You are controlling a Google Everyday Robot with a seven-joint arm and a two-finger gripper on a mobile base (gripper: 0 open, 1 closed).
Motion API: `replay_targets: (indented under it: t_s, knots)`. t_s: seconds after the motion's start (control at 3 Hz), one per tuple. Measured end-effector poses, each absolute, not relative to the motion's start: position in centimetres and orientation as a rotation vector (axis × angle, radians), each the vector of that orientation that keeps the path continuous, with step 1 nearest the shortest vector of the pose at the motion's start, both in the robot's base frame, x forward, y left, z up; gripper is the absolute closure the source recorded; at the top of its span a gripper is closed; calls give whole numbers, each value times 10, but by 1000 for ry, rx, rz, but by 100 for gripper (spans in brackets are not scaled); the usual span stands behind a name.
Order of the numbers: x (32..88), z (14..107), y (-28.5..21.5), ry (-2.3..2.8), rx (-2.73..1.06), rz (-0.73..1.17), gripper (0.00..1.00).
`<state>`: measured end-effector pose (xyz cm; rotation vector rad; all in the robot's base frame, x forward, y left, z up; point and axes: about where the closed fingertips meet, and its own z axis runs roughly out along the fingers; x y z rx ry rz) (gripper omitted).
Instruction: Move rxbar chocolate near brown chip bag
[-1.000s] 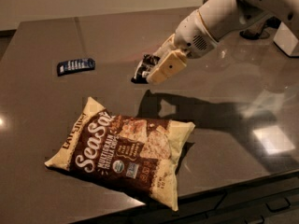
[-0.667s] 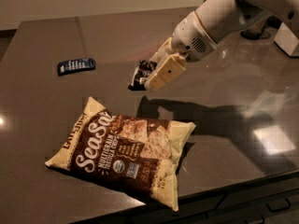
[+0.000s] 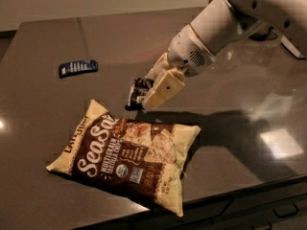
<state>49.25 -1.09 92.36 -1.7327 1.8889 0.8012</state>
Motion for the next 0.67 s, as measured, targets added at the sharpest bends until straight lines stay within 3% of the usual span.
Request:
replay_targets:
  t_s: [0.33, 0.67]
  knots:
    - [492, 923, -9, 1887, -1736, 802, 12]
    - [492, 923, -8, 1886, -1737, 802, 0]
